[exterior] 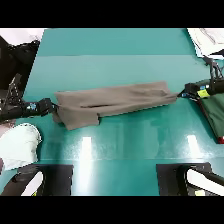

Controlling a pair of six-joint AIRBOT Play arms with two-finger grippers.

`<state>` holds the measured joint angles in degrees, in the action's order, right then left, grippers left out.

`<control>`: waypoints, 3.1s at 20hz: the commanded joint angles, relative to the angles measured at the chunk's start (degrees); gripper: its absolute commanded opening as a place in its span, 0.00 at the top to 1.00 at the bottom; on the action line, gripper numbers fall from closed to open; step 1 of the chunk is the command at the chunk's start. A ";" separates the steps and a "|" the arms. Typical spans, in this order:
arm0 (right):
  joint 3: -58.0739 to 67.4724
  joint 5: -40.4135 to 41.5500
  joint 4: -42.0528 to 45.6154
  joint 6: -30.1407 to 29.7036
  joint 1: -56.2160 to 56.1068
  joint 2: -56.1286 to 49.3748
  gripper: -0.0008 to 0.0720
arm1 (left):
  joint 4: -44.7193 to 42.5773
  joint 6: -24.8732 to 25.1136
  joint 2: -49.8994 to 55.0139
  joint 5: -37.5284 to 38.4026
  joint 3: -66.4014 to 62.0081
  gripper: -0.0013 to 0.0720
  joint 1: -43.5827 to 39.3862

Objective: Fold the shirts.

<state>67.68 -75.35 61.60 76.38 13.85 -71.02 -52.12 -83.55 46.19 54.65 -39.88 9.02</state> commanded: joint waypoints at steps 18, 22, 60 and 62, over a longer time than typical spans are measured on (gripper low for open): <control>25.77 0.92 -0.61 3.04 -4.20 -26.27 0.19 | 4.15 2.71 18.99 -17.77 -16.04 0.27 0.02; 26.14 -8.31 -1.11 1.92 1.57 -27.69 0.19 | 5.51 6.08 18.97 -9.25 -19.87 0.95 0.02; 49.53 -11.23 -27.43 -2.29 -20.22 -24.90 0.98 | 2.69 -1.99 66.29 0.81 -58.69 0.95 -32.30; 49.16 -10.21 -27.36 -2.27 -22.88 -24.90 0.98 | 2.67 -1.97 66.29 0.37 -58.75 0.95 -32.30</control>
<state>115.09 -86.67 34.17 73.41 -4.86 -96.09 -49.04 -84.84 111.28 55.31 -97.78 -23.11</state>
